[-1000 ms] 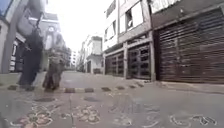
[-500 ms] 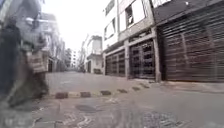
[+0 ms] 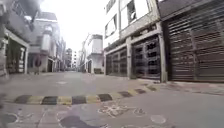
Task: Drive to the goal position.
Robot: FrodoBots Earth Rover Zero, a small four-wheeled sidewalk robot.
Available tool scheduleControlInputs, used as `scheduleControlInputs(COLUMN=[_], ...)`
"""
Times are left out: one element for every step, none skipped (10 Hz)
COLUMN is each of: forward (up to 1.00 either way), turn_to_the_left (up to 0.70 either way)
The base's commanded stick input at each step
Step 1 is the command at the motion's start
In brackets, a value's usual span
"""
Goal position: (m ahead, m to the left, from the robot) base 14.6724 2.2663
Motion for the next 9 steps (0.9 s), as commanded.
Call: scheduleControlInputs(forward=[1.00,1.00,1.00,1.00,1.00,1.00,1.00,1.00,1.00], turn_to_the_left=[0.18,0.34,0.40,0.40,0.40,0.40,0.34,0.00,0.00])
